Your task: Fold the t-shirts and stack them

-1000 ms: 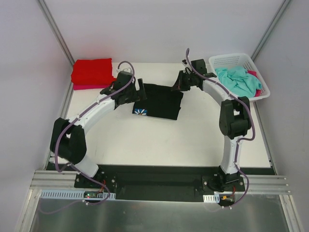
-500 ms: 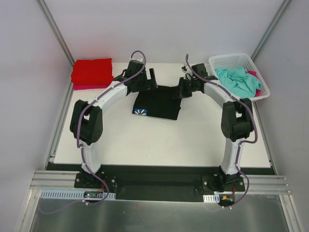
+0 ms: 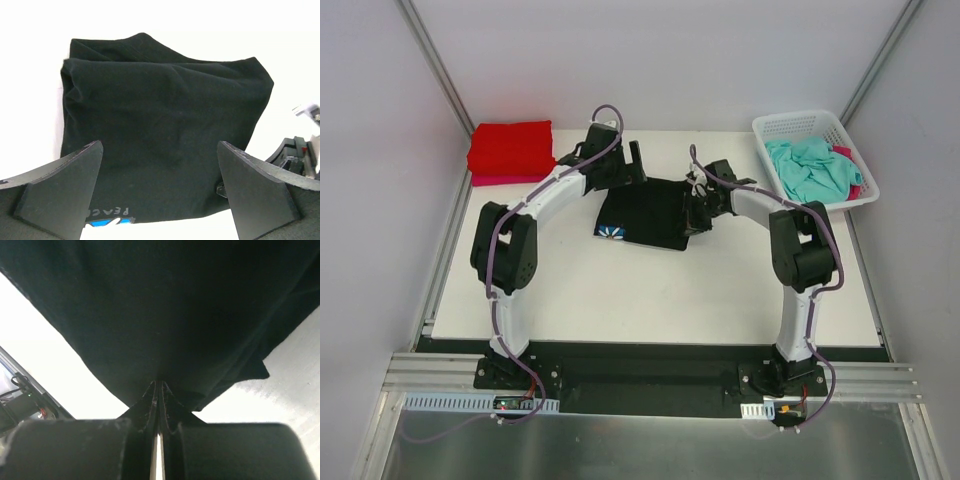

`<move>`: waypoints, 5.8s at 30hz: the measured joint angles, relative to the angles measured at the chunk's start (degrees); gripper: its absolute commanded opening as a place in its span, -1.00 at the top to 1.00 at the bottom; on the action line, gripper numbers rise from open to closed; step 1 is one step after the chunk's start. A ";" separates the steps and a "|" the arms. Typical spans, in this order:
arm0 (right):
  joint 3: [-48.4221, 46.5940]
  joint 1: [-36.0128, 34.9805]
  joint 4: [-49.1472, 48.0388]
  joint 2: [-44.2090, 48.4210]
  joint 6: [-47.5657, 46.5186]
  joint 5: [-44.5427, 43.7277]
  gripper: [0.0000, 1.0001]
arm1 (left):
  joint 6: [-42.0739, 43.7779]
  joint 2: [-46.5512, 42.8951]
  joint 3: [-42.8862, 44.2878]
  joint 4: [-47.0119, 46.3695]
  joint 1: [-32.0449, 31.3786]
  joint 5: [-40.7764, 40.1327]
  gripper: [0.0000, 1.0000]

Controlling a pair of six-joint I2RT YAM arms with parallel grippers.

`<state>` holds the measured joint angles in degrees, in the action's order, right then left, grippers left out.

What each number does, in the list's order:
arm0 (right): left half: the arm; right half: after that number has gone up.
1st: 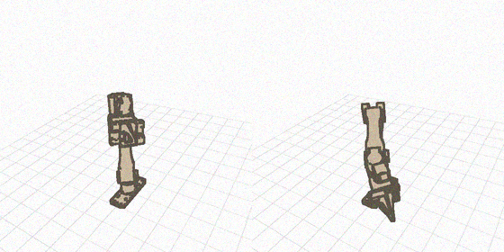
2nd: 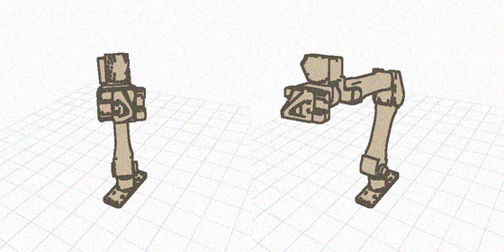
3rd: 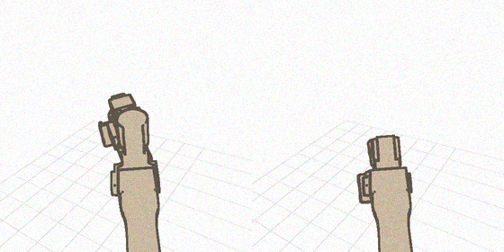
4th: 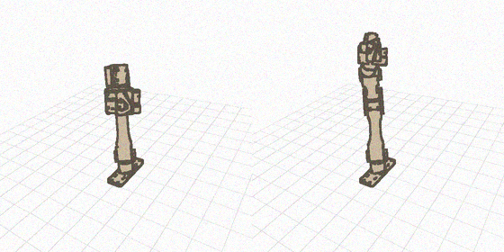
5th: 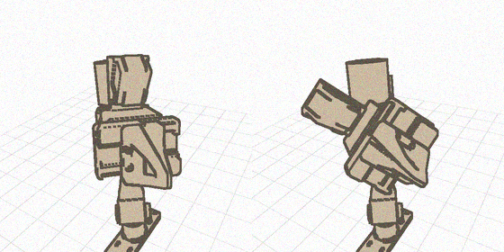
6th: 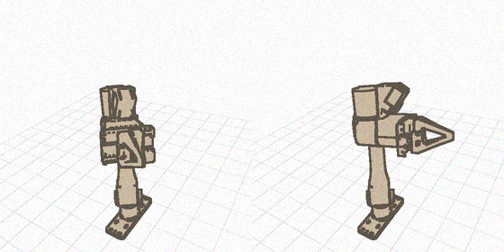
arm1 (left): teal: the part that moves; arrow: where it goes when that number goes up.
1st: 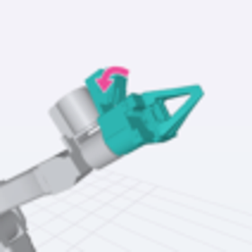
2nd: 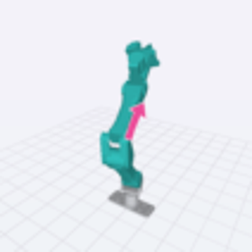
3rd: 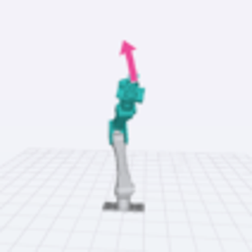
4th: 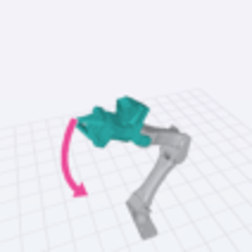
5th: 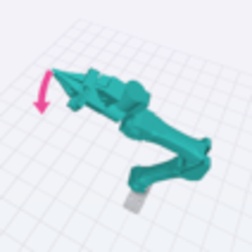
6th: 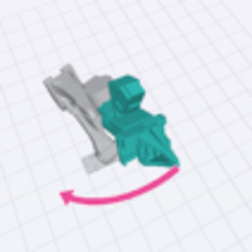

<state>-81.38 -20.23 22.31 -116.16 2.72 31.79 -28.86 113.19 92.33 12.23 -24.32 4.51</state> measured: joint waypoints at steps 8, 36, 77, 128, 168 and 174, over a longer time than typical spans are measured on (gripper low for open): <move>5.35 0.04 -1.22 0.07 0.15 0.63 0.99 | 0.76 2.80 3.80 -0.15 1.25 0.04 -0.96; 6.19 0.07 0.15 1.36 -0.90 0.39 0.99 | -5.57 -8.00 -5.88 2.23 1.92 -0.50 0.23; 4.76 0.07 4.61 1.33 -3.93 0.44 0.99 | -8.44 26.10 20.98 0.90 6.75 2.08 1.00; 1.97 -0.66 9.07 6.05 -4.72 -1.53 0.99 | -4.63 23.28 18.91 1.77 2.58 10.34 0.89; 15.67 -0.83 7.19 23.93 -0.57 -6.67 0.13 | -2.54 -13.27 -25.09 1.90 4.63 -2.32 -0.16; 15.89 -0.83 7.26 30.21 -0.46 -6.75 0.14 | -4.81 -13.00 -21.64 4.50 10.71 -11.32 -0.18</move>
<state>-65.49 -21.06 29.56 -85.95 2.26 25.04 -33.67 100.18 70.70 16.73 -13.61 -6.81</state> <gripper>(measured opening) 0.433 0.582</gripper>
